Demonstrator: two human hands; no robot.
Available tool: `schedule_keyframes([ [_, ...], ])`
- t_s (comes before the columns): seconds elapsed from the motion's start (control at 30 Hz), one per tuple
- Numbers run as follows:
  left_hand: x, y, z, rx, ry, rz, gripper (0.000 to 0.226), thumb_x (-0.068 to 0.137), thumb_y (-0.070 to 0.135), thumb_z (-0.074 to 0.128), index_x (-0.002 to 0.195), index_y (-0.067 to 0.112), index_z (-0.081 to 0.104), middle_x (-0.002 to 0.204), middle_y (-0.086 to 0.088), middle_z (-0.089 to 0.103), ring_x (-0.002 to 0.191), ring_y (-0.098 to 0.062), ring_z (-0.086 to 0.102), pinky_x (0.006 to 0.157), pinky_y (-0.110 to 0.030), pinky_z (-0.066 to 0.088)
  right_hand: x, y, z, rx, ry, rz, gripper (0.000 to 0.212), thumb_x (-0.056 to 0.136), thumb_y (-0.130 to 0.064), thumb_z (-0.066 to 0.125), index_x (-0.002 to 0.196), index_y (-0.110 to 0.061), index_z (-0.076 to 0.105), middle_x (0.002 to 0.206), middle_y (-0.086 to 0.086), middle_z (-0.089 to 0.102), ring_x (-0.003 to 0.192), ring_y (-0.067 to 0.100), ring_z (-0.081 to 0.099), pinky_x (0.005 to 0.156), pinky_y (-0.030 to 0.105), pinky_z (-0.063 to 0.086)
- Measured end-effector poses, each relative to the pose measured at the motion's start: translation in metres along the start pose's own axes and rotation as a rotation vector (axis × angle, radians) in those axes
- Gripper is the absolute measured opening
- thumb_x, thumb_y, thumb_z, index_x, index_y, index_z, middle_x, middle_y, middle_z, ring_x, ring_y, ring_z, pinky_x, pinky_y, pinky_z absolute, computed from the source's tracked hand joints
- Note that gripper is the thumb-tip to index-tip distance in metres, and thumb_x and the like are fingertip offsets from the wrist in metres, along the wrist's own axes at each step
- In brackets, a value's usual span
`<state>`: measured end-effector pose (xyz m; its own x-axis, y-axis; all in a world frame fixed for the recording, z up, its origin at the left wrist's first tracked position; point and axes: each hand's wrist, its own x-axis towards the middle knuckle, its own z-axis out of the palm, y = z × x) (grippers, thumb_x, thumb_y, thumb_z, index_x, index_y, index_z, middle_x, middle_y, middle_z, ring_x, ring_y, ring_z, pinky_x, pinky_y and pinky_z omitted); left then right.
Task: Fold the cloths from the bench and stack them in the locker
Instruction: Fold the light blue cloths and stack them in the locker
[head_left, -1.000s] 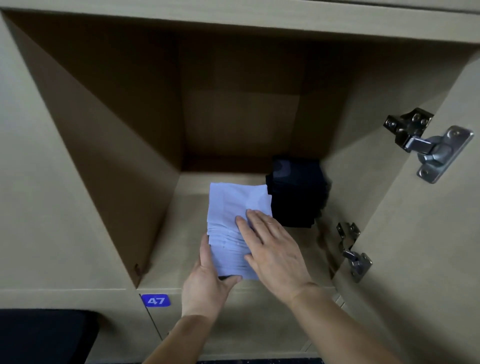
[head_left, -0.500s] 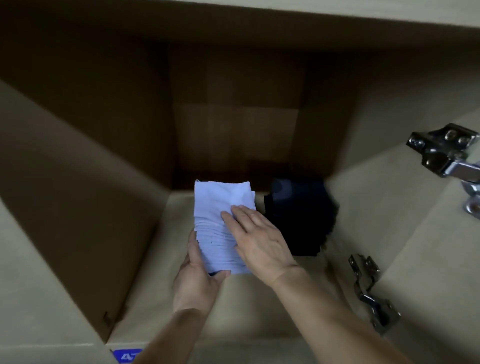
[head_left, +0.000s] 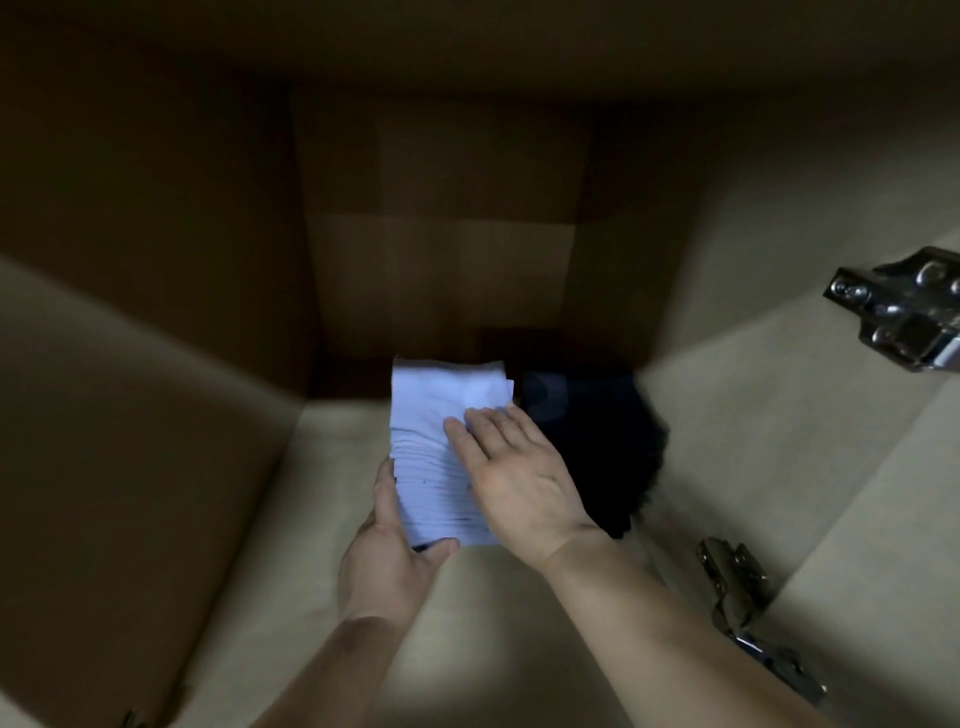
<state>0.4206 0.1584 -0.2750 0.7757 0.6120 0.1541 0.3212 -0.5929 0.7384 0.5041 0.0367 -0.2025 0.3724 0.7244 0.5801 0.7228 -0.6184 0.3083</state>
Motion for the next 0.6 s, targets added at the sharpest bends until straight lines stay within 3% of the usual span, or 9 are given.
schedule_keyframes([
  [0.2, 0.0, -0.003, 0.0, -0.042, -0.04, 0.045, 0.11, 0.071, 0.032, 0.084, 0.154, 0.018, 0.012, 0.118, 0.0, 0.063, 0.1, -0.024, 0.062, 0.072, -0.022, 0.039, -0.005, 0.0, -0.007, 0.003, -0.056, 0.021, 0.072, 0.058, -0.027, 0.082, 0.124, -0.006, 0.063, 0.115, 0.015, 0.067, 0.108, 0.029, 0.065, 0.109, 0.044, 0.034],
  [0.3, 0.003, -0.008, -0.001, -0.136, -0.077, 0.069, 0.117, 0.066, 0.029, 0.088, 0.153, 0.03, 0.009, 0.119, 0.008, 0.061, 0.098, -0.015, 0.061, 0.077, -0.024, 0.045, -0.005, -0.001, -0.012, 0.06, -0.104, 0.06, 0.075, 0.056, -0.028, 0.081, 0.126, -0.007, 0.061, 0.118, 0.014, 0.066, 0.111, 0.028, 0.063, 0.11, 0.043, 0.03],
  [0.47, 0.005, -0.001, -0.017, -0.364, -0.13, 0.035, 0.134, 0.048, 0.041, 0.091, 0.15, 0.043, 0.003, 0.136, 0.014, 0.051, 0.12, -0.008, 0.056, 0.099, -0.038, 0.05, -0.011, -0.002, -0.028, 0.156, -0.13, 0.132, 0.076, 0.065, -0.03, 0.07, 0.136, -0.011, 0.05, 0.134, 0.014, 0.056, 0.127, 0.028, 0.052, 0.117, 0.041, 0.026],
  [0.6, 0.007, 0.023, -0.039, -0.37, -0.044, 0.119, 0.135, 0.055, 0.031, 0.095, 0.154, 0.035, 0.003, 0.149, 0.02, 0.029, 0.136, -0.001, 0.034, 0.108, -0.028, 0.037, -0.02, 0.012, -0.038, 0.157, -0.117, 0.221, 0.083, 0.06, -0.028, 0.076, 0.136, -0.008, 0.05, 0.136, 0.019, 0.055, 0.127, 0.034, 0.051, 0.111, 0.048, 0.034],
])
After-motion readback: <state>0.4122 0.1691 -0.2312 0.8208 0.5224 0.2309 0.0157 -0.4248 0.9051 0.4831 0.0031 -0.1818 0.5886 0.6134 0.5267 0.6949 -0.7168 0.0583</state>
